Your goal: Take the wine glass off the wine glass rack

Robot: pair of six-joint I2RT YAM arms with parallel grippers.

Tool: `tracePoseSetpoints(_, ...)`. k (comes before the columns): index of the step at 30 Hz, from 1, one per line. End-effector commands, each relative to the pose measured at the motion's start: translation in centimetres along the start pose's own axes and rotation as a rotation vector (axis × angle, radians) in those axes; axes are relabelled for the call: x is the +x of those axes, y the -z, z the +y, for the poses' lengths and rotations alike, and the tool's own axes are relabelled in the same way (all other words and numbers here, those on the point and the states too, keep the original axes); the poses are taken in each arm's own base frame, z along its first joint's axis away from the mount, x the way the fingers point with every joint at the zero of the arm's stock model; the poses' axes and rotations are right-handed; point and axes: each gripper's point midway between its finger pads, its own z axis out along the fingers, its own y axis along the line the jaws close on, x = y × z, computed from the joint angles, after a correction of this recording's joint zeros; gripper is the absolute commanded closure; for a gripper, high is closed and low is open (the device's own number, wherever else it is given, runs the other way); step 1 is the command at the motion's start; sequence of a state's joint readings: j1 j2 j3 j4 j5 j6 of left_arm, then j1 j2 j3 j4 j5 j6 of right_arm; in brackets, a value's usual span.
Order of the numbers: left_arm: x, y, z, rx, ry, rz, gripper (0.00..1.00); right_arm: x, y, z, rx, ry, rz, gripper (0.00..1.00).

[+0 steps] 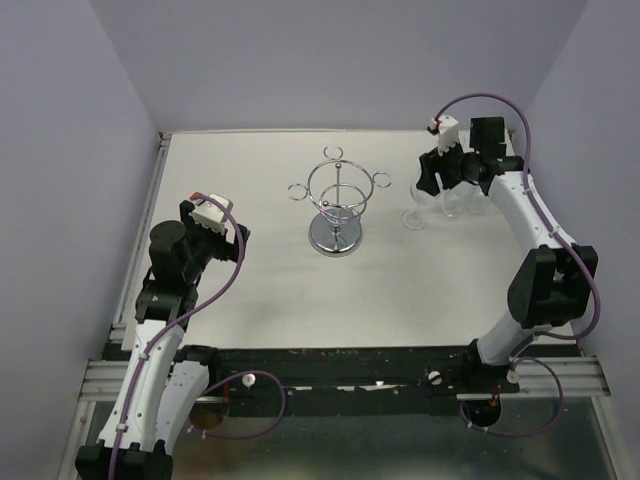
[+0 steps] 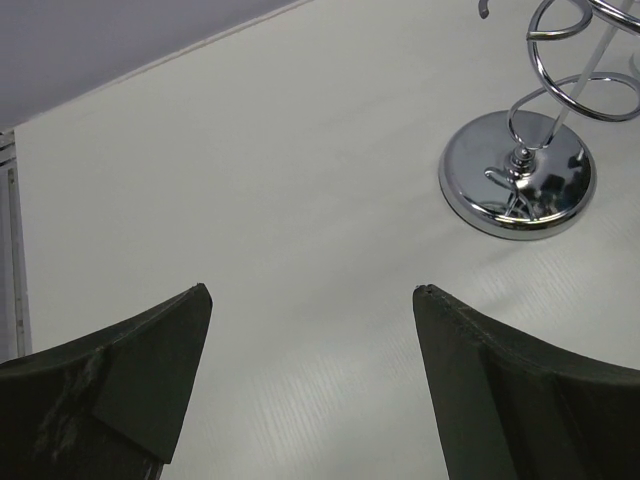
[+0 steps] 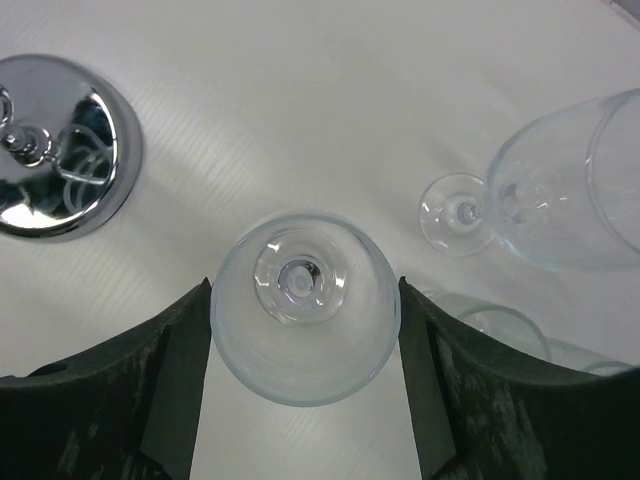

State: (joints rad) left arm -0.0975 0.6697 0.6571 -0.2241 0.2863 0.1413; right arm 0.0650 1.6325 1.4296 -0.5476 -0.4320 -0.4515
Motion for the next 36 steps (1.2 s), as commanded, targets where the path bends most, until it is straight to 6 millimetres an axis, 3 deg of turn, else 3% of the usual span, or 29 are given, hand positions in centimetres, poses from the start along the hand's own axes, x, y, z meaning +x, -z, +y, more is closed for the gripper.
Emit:
tracePoseSetpoints(1, -0.3, 0.5, 0.1, 0.014, -0.024, -0.013, 0.01, -0.4, -1.2, -2.3, 0.048, -0.017, 0.024, 0.48)
tracePoseSetpoints(7, -0.1, 1.2, 0.6, 0.000, -0.035, -0.008, 0.01, -0.1, -2.8, -3.6, 0.070, -0.056, 0.035, 0.45)
tracePoseSetpoints(20, -0.1, 0.8, 0.5, 0.026, -0.020, -0.016, 0.01, -0.6, -3.8, -5.4, 0.105, -0.120, 0.031, 0.35)
tracePoseSetpoints(28, 0.2, 0.9, 1.1, 0.008, -0.011, -0.007, 0.01, -0.7, -3.6, -5.3, 0.110, -0.134, 0.027, 0.17)
tracePoseSetpoints(36, 0.1, 0.9, 1.1, 0.009, -0.009, -0.015, 0.01, -3.2, -1.7, -5.1, 0.117, -0.164, -0.040, 0.05)
